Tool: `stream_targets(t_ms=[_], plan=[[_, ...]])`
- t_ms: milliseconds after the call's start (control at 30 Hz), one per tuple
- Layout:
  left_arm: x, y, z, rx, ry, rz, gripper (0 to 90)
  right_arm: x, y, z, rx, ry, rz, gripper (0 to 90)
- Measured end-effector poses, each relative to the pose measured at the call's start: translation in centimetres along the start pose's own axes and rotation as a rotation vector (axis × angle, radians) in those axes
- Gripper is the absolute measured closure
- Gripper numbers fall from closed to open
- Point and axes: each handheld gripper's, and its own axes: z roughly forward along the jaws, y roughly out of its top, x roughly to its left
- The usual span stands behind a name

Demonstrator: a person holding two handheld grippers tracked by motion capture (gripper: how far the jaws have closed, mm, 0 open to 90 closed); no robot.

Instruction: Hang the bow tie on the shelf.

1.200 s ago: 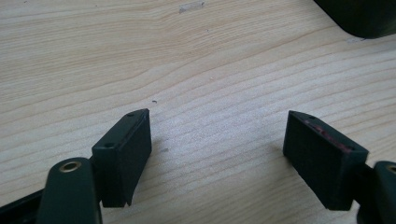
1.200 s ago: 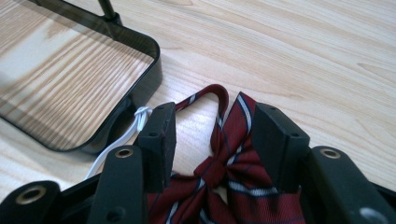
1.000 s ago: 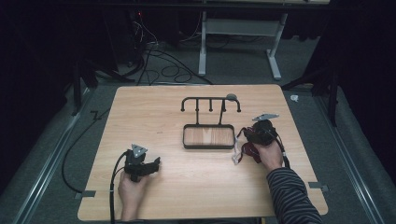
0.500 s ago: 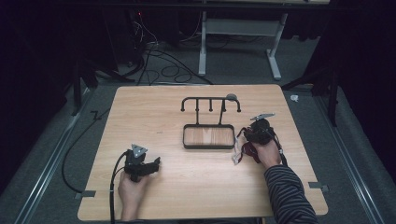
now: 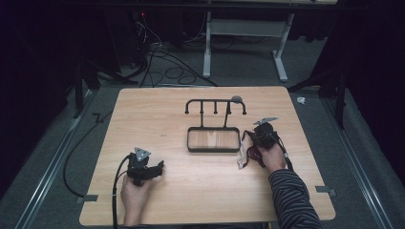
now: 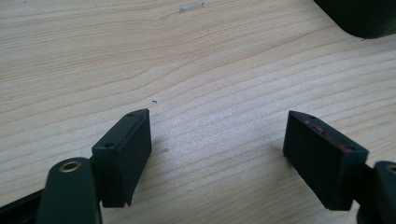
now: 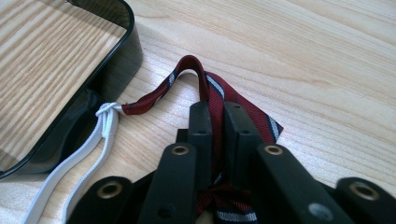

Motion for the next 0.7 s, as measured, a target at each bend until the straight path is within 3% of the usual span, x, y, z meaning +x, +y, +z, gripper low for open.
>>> stream_targets(t_ms=[267,467,700], plan=[[0.0,0.0,0.0,-0.002,0.0,-0.002,24.0,-0.4,-0.1,0.0,-0.005,0.026,0.028,88.0],[0.0,0.0,0.0,-0.004,0.001,-0.003,24.0,-0.1,-0.1,-0.5,-0.005,0.023,0.004,88.4],[0.0,0.0,0.0,-0.003,0.001,-0.002,24.0,-0.2,-0.1,-2.2,-0.06,0.02,-0.016,88.5]])
